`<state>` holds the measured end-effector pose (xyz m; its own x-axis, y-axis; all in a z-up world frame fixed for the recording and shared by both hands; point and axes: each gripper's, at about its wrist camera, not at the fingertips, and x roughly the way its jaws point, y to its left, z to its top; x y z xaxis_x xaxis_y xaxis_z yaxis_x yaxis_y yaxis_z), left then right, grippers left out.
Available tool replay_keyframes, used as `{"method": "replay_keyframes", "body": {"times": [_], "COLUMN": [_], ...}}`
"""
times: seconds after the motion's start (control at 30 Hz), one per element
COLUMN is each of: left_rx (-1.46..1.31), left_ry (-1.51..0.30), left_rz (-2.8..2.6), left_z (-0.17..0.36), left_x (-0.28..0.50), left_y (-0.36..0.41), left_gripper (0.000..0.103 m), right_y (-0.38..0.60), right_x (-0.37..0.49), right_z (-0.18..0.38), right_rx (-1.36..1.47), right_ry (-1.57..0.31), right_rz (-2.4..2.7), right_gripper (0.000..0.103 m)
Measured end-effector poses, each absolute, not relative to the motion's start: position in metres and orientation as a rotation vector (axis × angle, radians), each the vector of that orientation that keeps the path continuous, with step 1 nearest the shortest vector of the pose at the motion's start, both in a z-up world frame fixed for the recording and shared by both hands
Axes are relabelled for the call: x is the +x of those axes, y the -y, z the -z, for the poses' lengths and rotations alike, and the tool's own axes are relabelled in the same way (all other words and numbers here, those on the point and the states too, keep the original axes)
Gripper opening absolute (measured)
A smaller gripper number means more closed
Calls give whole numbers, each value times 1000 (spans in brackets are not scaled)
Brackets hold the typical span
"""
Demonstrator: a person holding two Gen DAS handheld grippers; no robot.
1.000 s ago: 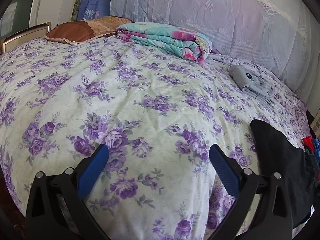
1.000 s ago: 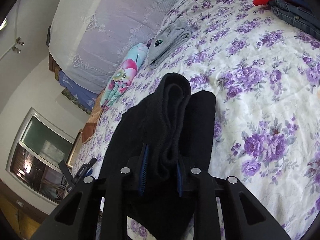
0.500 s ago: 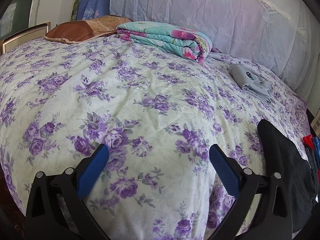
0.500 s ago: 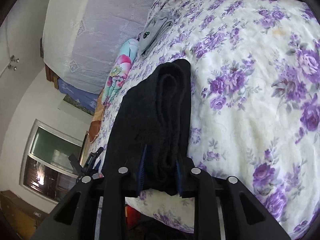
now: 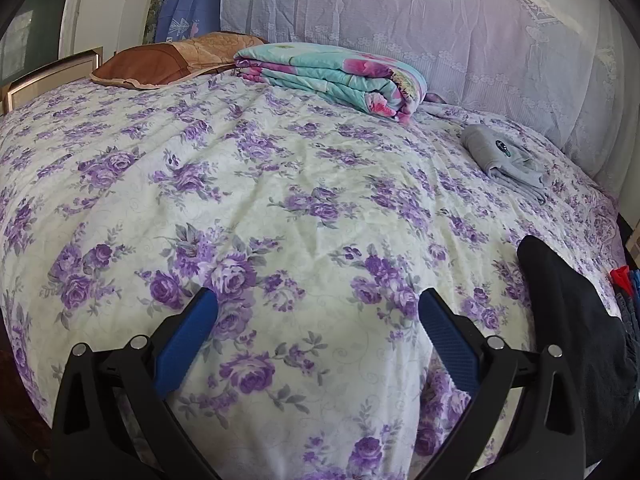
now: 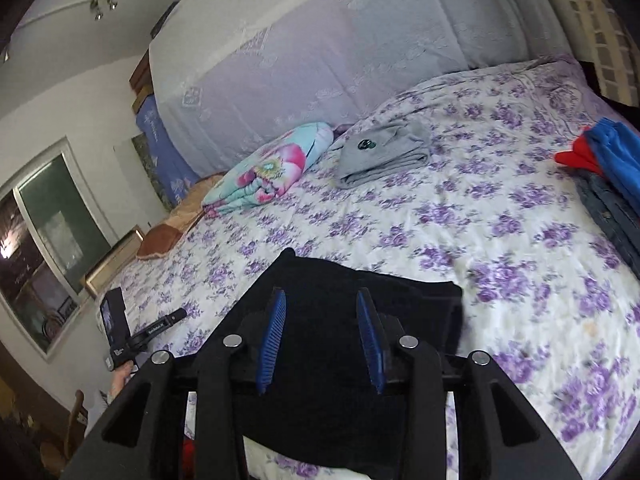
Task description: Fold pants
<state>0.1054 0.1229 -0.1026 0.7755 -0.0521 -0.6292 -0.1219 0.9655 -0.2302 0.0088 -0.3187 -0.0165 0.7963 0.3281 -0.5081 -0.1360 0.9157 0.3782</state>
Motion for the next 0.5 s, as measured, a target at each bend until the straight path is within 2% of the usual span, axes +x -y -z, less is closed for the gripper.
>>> {"method": "replay_keyframes", "body": {"times": [0.13, 0.17, 0.2, 0.27, 0.33, 0.37, 0.4, 0.5], "left_rx": [-269, -269, -269, -266, -257, -250, -246, -243], "left_ry": [-682, -682, -681, -680, -680, -680, -680, -681], "left_rz": [-32, -31, -31, -35, -42, -45, -47, -50], "left_z": [103, 103, 103, 103, 103, 103, 103, 103], "left_x": [105, 105, 104, 104, 105, 105, 105, 105], "left_y": [-124, -123, -123, -123, -122, -121, -121, -120], "left_gripper": [98, 98, 98, 98, 98, 98, 98, 98], "right_y": [322, 329, 335, 337, 328, 319, 308, 272], "right_x": [58, 61, 59, 55, 52, 51, 51, 64], "right_z": [77, 88, 88, 79, 62, 51, 40, 20], "right_rx": [367, 412, 440, 483, 443, 391, 331, 206], "right_ry": [-818, -828, -816, -839, -818, -796, -773, -755], "right_rz": [-203, -220, -225, -222, -198, -191, -186, -224], "right_gripper": [39, 36, 31, 31, 41, 59, 71, 75]}}
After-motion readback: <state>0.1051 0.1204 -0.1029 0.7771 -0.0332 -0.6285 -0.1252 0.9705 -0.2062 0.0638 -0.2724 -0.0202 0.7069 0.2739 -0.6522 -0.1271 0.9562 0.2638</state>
